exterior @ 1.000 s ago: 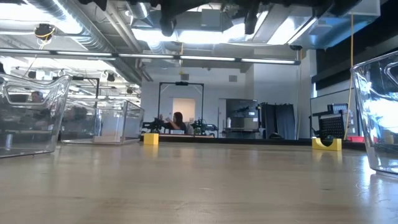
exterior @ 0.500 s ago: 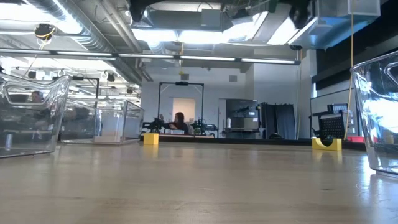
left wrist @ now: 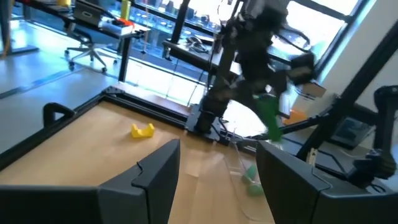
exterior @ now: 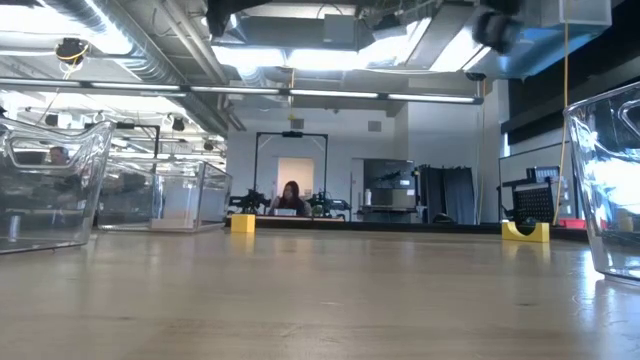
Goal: Sort & place blocks by color
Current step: Put the green block into the bottom right transparent bin, then put the left yellow block into the bottom left transparent bin
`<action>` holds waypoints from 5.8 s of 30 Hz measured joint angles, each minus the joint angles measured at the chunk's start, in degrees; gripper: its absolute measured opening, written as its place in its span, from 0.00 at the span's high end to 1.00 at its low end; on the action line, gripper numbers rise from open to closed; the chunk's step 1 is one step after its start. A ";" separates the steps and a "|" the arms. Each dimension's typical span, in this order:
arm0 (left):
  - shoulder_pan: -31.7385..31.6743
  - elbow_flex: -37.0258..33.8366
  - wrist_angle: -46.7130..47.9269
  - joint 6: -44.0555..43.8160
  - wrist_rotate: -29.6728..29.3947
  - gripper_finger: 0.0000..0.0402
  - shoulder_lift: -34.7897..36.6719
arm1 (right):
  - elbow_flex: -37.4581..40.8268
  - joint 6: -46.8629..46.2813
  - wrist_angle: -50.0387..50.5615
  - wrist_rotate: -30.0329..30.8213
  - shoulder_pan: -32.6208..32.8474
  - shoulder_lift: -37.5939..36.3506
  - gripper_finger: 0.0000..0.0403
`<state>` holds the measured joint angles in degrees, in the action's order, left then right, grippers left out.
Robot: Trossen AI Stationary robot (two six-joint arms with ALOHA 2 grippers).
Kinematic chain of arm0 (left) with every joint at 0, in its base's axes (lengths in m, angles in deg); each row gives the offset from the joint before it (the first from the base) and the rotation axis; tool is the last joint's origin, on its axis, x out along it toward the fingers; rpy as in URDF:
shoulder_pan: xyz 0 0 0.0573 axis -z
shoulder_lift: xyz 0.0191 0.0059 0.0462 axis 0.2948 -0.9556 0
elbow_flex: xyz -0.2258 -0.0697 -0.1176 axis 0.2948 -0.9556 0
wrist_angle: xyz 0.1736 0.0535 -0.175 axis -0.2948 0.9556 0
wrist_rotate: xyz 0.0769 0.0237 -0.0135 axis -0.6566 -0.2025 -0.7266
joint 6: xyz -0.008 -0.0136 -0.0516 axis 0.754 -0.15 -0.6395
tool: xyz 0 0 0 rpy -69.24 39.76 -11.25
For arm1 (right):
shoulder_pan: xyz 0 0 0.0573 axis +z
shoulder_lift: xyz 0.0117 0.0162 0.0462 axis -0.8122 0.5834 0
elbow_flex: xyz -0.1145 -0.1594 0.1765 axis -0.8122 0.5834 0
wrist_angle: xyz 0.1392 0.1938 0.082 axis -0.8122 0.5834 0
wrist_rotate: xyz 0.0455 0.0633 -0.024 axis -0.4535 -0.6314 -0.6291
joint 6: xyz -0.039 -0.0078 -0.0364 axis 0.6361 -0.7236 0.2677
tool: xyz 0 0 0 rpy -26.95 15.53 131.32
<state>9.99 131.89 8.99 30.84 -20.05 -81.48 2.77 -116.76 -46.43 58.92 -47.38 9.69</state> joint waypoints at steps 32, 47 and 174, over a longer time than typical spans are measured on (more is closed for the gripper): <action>-0.48 0.07 -1.21 -0.07 -5.36 0.50 -0.04 | 0.06 -12.23 31.92 1.74 37.71 30.52 0.73; -0.44 0.07 -3.00 -1.53 -6.69 0.50 -0.04 | -11.19 10.76 39.62 2.16 35.20 38.14 0.73; -8.03 14.56 27.16 -0.73 -4.13 0.50 -8.12 | 13.27 18.18 -35.24 34.48 8.92 -1.03 0.52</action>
<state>1.96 146.45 36.15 30.11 -24.19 -89.60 16.04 -98.58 -81.68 93.41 -38.46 8.67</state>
